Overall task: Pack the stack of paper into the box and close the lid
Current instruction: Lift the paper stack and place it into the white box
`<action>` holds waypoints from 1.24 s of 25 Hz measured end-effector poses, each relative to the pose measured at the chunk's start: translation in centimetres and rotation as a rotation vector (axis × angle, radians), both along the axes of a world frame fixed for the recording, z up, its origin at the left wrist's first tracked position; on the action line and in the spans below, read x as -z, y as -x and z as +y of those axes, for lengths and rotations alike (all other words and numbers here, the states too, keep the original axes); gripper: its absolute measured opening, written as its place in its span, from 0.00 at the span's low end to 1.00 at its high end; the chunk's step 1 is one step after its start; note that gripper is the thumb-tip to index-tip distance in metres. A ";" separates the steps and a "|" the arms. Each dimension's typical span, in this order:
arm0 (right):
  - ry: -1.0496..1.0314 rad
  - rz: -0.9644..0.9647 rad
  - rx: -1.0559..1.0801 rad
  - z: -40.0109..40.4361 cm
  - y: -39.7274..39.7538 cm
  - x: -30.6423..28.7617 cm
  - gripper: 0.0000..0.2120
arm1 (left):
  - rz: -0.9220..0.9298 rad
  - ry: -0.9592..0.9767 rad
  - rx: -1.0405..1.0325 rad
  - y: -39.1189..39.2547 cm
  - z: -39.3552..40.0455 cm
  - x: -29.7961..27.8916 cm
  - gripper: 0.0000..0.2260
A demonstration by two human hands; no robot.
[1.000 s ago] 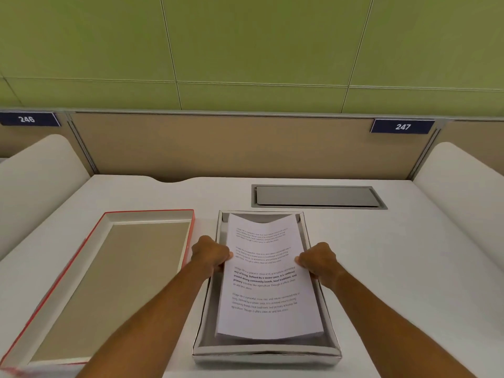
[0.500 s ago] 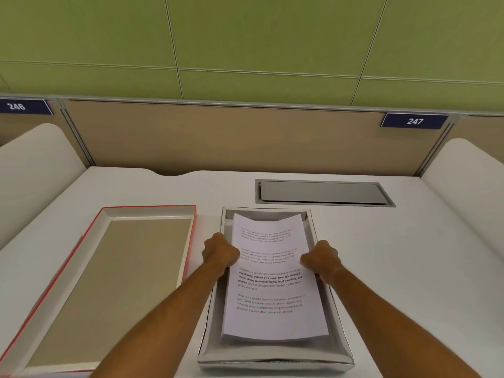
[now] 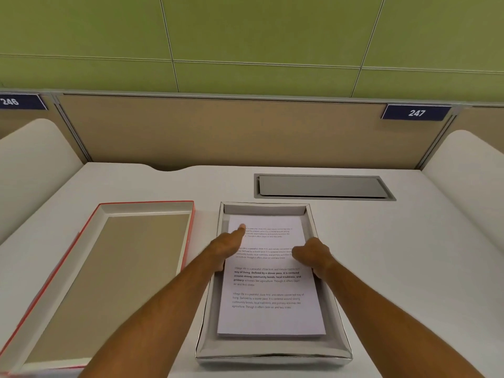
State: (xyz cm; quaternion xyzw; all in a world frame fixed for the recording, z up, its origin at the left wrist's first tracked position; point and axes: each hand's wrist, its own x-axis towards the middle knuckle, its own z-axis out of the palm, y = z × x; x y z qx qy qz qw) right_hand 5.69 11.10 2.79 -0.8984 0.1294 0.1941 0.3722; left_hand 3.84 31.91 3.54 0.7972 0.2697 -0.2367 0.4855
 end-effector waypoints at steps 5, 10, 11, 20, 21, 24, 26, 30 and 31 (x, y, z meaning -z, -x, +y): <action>-0.136 0.044 0.099 0.5 0.1 -0.5 0.13 | 0.041 0.115 -0.112 0.1 -0.1 -0.4 0.37; -0.111 0.038 0.093 0.6 0.2 -0.6 0.12 | 0.009 0.231 -0.142 0.1 0.3 -0.1 0.37; -0.099 0.032 0.085 0.6 0.3 -0.6 0.11 | 0.004 0.234 -0.137 0.1 0.3 -0.1 0.37; 0.019 -0.042 -0.304 -0.5 4.1 -0.6 0.22 | -0.120 -0.157 0.167 5.2 -0.8 0.8 0.34; 0.045 -0.031 -0.370 -1.0 5.0 -0.3 0.28 | -0.125 -0.185 0.223 6.4 -1.0 1.1 0.39; 0.166 0.028 -0.520 -2.4 7.8 0.8 0.50 | -0.080 -0.250 0.374 9.7 -1.6 2.1 0.58; 0.247 0.097 -0.584 -3.0 9.3 1.6 0.60 | -0.039 -0.310 0.433 11.3 -2.1 2.8 0.62; 0.401 0.053 -0.669 -2.7 11.2 2.3 0.57 | -0.092 -0.480 0.473 13.2 -2.9 3.6 0.55; 0.433 0.006 -0.675 -2.6 11.4 2.4 0.54 | -0.108 -0.516 0.469 13.4 -3.0 3.7 0.54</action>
